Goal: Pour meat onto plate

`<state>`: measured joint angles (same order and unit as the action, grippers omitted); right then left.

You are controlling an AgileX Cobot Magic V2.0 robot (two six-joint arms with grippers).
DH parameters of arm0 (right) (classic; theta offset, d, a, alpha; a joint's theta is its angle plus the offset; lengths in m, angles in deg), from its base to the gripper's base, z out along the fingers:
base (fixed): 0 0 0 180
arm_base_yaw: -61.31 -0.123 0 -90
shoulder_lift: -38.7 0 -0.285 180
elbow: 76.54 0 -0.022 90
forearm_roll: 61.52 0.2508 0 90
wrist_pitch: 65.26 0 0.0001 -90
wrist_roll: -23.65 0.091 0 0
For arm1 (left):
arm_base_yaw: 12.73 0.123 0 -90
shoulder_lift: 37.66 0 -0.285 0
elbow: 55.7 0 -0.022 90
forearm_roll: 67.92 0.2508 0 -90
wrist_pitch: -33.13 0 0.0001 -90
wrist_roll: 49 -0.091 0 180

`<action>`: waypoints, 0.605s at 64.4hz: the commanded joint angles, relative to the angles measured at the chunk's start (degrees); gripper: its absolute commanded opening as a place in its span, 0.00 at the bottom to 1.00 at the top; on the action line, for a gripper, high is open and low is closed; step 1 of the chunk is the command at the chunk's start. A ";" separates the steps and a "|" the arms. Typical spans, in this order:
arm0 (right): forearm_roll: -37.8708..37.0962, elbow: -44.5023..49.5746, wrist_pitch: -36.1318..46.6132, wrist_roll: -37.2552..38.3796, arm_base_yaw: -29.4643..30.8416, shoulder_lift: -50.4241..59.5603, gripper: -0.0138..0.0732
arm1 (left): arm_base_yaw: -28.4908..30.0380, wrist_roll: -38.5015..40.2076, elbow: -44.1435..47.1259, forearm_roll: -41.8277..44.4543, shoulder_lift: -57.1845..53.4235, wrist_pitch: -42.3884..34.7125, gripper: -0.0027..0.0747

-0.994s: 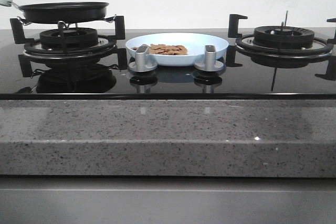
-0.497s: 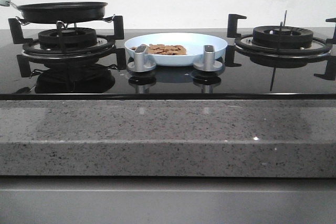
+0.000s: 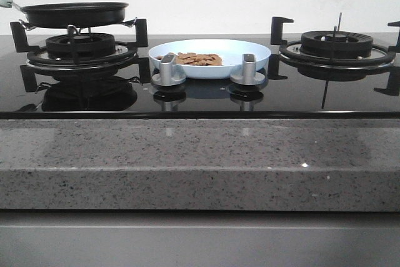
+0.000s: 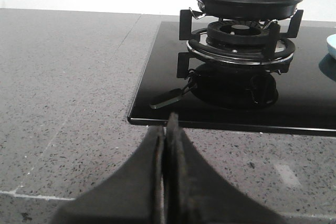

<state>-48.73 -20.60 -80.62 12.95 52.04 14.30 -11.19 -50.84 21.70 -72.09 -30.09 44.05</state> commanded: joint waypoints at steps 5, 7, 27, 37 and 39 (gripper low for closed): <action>-0.39 -1.34 4.82 -0.44 0.04 -0.30 0.09 | 0.11 0.05 0.27 -0.52 -0.89 -5.15 0.01; -0.39 -1.34 4.82 -0.44 0.04 -0.30 0.09 | 0.11 0.05 0.27 -0.52 -0.89 -5.15 0.01; -0.56 2.62 9.27 -0.38 0.15 -0.24 0.09 | 0.11 0.05 0.27 -0.52 -0.89 -5.15 0.01; -3.23 11.33 17.25 2.95 1.91 2.02 0.09 | 0.11 0.05 0.27 -0.52 -0.89 -5.15 0.01; -3.55 12.85 18.07 4.41 2.33 3.31 0.09 | 0.11 0.05 0.27 -0.52 -0.89 -5.15 0.01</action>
<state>-50.53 -9.62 -70.65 14.75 53.10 16.05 -11.19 -50.84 21.70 -72.09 -30.09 44.05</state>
